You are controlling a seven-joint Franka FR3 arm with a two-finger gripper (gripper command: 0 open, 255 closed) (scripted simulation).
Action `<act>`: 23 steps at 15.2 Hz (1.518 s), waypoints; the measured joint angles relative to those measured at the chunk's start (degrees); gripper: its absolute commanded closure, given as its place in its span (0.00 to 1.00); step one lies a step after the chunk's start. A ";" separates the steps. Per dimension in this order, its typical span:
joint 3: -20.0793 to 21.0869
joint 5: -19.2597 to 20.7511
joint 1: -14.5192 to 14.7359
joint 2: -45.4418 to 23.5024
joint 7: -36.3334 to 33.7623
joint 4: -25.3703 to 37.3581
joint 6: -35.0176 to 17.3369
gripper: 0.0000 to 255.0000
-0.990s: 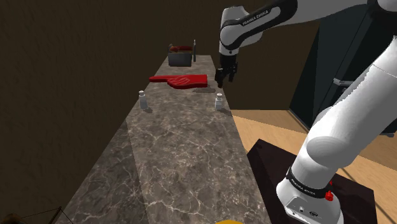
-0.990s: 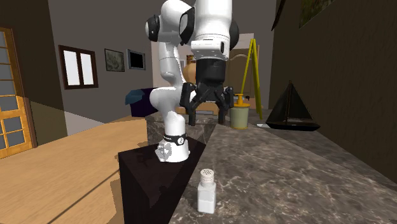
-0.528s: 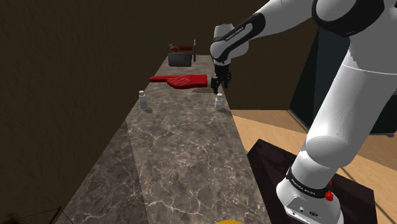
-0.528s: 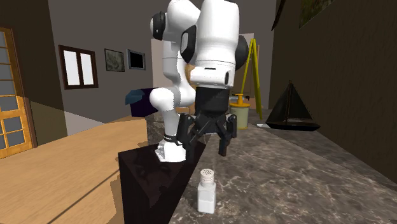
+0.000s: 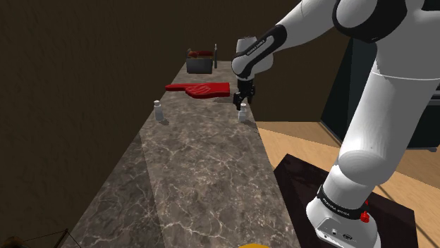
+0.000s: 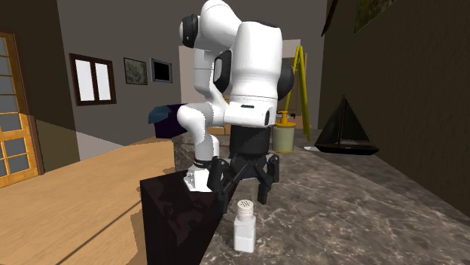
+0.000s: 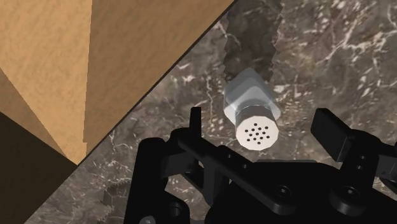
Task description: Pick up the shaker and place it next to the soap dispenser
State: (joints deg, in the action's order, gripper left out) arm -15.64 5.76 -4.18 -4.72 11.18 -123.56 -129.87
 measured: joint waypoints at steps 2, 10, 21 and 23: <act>-0.01 -0.03 -0.02 -0.11 0.03 -0.10 -0.23 0.00; 0.00 -0.05 -0.02 -0.13 0.04 -0.09 -0.31 1.00; -0.03 0.29 0.04 1.54 0.08 1.24 2.69 1.00; 0.05 0.45 0.16 2.32 -0.06 2.09 4.30 1.00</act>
State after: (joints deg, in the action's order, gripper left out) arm -15.59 6.20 -4.02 -2.40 11.12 -121.47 -125.57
